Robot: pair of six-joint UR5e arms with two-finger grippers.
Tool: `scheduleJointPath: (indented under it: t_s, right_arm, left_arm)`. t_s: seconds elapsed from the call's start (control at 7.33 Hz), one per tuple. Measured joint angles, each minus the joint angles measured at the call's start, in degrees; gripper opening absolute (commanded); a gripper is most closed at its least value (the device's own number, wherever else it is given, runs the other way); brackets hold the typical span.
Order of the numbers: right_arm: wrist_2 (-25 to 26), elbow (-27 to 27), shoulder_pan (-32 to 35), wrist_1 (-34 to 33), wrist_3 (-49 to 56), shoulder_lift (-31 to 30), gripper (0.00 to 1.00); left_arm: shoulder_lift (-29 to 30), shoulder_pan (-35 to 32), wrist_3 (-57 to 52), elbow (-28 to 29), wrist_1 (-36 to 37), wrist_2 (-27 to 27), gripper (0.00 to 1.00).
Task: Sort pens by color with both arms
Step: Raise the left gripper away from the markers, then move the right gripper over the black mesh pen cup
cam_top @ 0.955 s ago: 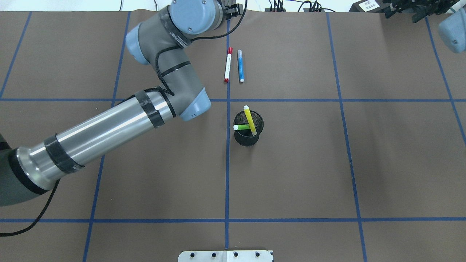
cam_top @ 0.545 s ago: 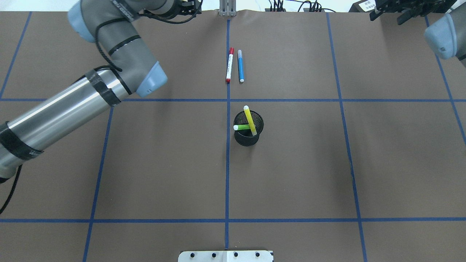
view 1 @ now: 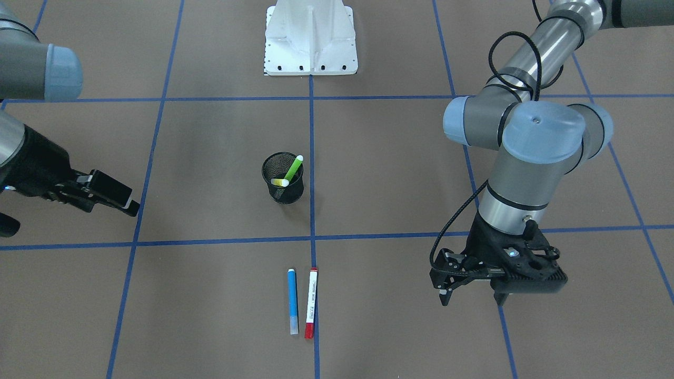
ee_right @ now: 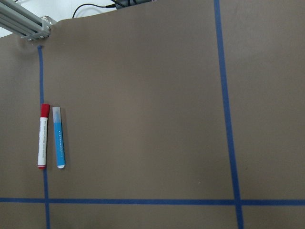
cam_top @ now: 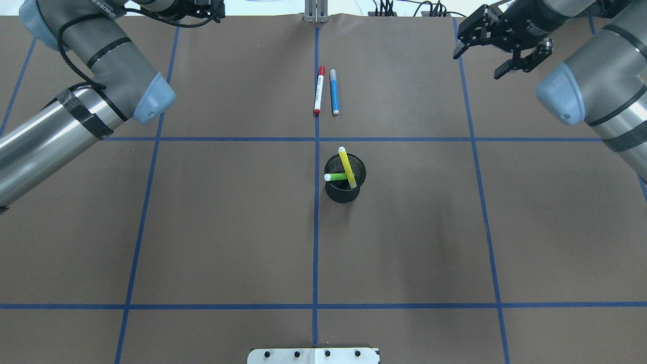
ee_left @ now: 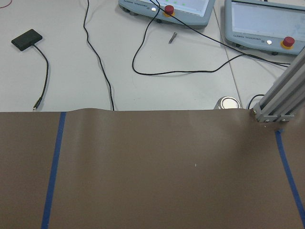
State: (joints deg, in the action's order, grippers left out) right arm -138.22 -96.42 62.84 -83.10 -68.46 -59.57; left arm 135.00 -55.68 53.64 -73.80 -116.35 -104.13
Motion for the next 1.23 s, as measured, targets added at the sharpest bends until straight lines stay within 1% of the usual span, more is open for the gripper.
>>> scheduleJointPath:
  t_s: [0.14,0.27,0.55,0.68,0.95,1.23]
  right_arm:
    - [0.1,-0.7,-1.8,-0.2,-7.7,0.5,0.99]
    - [1.0,-1.9,-4.1,-0.3,-13.2,0.9,0.99]
    - [5.0,-5.3,-10.8,-0.4,-21.7,1.7,0.98]
    - [5.8,-5.9,-13.6,-0.5,-26.8,2.8,0.98]
    - [6.5,-5.2,-17.0,-0.2,-35.3,5.5,0.98]
    - [7.8,-2.5,-18.3,0.3,-42.9,8.4,0.98]
  left_arm:
    - [-0.1,-0.1,-0.1,-0.1,-0.1,-0.1,1.00]
    - [-0.2,-0.1,-0.1,-0.1,-0.1,-0.1,1.00]
    - [-0.4,-0.1,-0.1,-0.1,-0.2,-0.1,1.00]
    - [-0.9,-0.1,-0.2,-0.1,-0.4,-0.1,1.00]
    - [-1.5,-0.1,-0.2,-0.1,-0.7,0.0,1.00]
    - [-1.7,-0.4,-0.2,-0.1,-0.8,-0.1,1.00]
